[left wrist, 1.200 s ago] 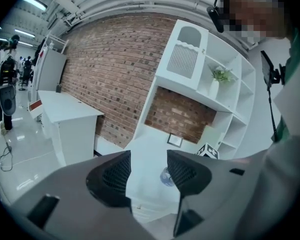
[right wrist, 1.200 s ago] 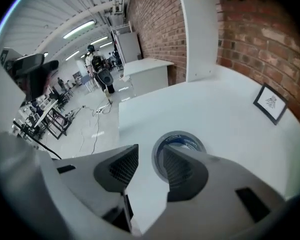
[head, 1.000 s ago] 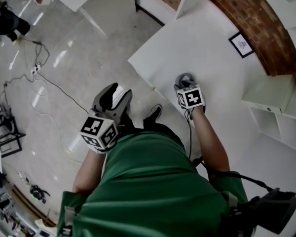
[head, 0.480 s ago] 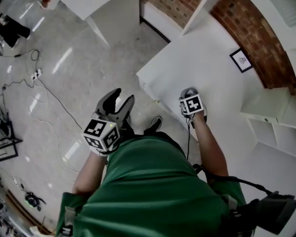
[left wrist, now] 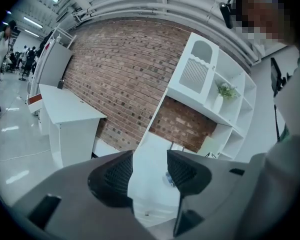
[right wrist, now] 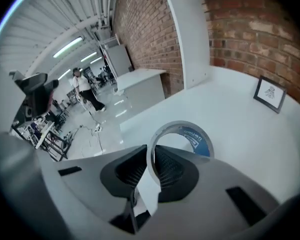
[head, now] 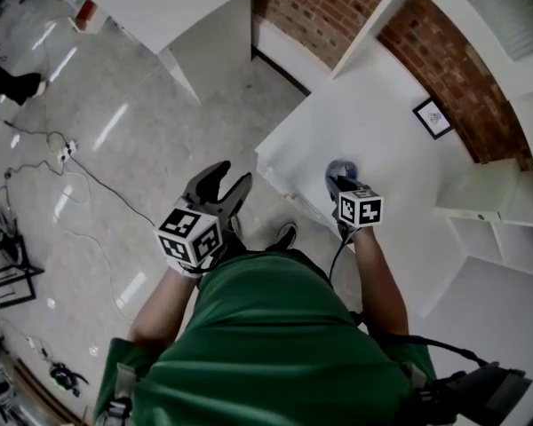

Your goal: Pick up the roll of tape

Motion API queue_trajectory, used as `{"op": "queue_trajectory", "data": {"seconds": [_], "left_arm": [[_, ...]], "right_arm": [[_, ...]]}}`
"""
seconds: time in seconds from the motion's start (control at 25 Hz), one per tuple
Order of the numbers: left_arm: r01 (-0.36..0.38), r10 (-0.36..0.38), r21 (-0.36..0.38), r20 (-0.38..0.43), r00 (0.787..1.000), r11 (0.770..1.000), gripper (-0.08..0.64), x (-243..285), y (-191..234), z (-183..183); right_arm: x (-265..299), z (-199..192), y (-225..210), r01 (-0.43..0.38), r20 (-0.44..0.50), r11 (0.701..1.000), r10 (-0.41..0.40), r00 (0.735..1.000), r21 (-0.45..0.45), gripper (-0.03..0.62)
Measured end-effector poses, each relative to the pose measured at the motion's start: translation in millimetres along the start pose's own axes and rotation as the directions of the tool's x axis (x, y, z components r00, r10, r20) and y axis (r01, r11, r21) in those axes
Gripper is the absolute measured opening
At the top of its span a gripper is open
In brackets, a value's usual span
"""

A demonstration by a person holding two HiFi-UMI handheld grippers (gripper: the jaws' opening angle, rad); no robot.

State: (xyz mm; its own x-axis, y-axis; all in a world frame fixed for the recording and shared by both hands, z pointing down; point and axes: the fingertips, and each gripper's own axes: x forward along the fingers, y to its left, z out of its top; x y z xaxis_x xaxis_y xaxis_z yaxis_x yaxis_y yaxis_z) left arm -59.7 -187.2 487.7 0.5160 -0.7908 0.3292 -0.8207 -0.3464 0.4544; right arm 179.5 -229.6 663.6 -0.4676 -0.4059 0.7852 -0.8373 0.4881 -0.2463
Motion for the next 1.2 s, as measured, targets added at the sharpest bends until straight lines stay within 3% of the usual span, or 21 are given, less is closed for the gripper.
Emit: {"op": "queue_trajectory", "data": {"seconds": [0.24, 0.44, 0.8, 1.2], "left_arm": [[0.061, -0.061, 0.012, -0.012, 0.998, 0.998, 0.224, 7.9, -12.9, 4.7], [0.079, -0.079, 0.031, -0.008, 0.997, 0.996, 0.224, 10.8, -18.7, 11.4], [0.088, -0.094, 0.091, 0.066, 0.993, 0.992, 0.224, 7.6, -27.3, 46.0], [0.05, -0.084, 0.177, 0.187, 0.979, 0.983, 0.224, -0.4, -29.4, 104.7]], "right_arm": [[-31.0, 41.1, 29.4, -0.063, 0.188, 0.997, 0.053, 0.981, 0.048, 0.064], [-63.3, 78.1, 51.2, -0.111, 0.338, 0.993, 0.093, 0.936, 0.035, 0.064], [-132.1, 141.2, 86.7, -0.173, 0.566, 0.984, 0.161, 0.808, -0.033, 0.064], [-208.9, 192.2, 115.7, -0.086, 0.742, 0.982, 0.185, 0.644, -0.169, 0.064]]}}
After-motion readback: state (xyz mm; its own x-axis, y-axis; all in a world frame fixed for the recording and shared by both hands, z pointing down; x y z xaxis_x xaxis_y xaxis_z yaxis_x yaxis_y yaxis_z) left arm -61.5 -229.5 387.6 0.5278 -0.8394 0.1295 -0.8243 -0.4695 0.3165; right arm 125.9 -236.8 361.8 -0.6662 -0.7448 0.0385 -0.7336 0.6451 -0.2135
